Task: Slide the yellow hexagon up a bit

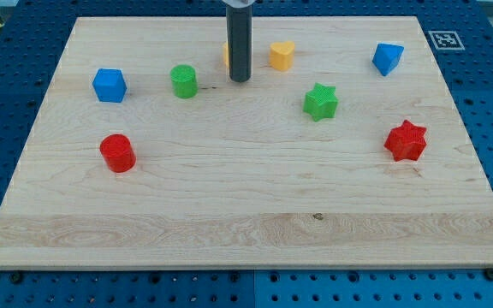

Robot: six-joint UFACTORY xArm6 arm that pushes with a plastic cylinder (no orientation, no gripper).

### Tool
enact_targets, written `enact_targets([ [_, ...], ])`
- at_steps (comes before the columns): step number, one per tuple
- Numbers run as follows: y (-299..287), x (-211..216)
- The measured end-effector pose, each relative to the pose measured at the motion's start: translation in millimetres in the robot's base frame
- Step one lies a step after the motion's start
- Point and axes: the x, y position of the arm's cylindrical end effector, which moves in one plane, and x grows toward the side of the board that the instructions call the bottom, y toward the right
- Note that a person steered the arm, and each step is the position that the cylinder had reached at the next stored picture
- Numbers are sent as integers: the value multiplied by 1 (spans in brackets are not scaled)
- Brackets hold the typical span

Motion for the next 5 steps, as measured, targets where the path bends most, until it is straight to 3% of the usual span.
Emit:
enact_targets([
  [2,0,-4],
  [3,2,-33],
  [4,2,-32],
  [5,2,0],
])
